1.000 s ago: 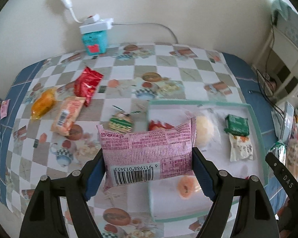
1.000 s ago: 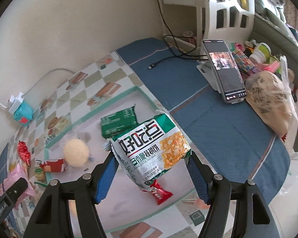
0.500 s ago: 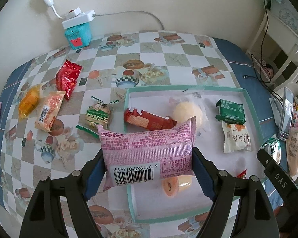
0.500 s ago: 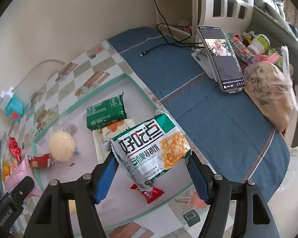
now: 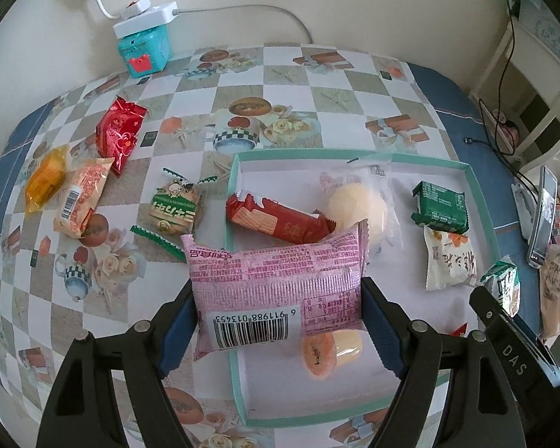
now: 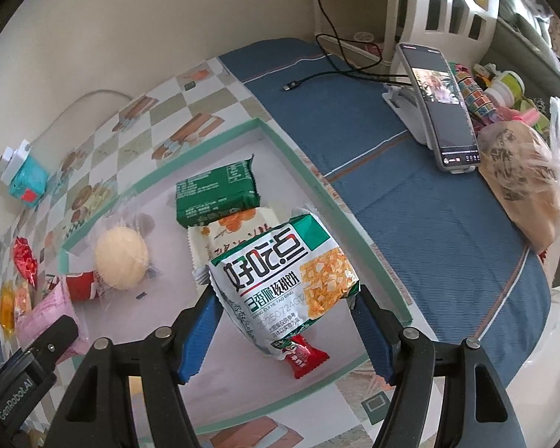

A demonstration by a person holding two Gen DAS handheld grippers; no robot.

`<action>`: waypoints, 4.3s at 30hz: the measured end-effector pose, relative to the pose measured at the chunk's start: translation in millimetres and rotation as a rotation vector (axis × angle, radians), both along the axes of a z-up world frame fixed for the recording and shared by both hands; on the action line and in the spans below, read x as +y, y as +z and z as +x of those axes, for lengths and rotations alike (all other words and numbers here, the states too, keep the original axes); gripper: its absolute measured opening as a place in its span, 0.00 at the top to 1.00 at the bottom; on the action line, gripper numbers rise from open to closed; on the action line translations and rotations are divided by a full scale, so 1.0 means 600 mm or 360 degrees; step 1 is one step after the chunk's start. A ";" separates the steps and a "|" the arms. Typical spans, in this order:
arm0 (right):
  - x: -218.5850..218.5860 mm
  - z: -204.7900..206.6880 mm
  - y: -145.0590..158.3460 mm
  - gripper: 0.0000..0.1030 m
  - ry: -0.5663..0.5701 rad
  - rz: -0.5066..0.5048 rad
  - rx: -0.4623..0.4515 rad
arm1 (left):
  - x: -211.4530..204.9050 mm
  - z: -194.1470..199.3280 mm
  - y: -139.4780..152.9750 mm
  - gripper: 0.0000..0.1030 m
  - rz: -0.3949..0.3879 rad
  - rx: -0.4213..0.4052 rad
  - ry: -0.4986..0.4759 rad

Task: Organize snacks
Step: 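Open the right gripper over the tray while the left releases the pink packet into it, then move both grippers back toward the remaining snacks beside the tray, then grasp the green-wrapped round cake with the right gripper while the left grasps the tan bread packet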

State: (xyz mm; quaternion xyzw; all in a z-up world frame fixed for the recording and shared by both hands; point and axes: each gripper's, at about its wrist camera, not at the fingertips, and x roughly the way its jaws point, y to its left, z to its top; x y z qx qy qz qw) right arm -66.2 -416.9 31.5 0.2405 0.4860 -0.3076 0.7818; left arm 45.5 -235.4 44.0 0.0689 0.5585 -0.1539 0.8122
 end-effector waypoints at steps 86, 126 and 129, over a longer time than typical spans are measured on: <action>0.394 0.192 0.023 0.00 0.0783 -0.0042 -0.0067 | 0.515 0.109 0.041 0.12 0.0097 -0.0076 0.1099; 0.386 0.299 -0.011 0.18 0.0876 -0.0024 -0.0207 | 0.442 0.216 -0.037 0.12 -0.0187 -0.0051 0.0834; 0.385 0.302 -0.027 0.22 0.0873 -0.0007 -0.0185 | 0.429 0.220 -0.039 0.12 -0.0185 -0.0072 0.0808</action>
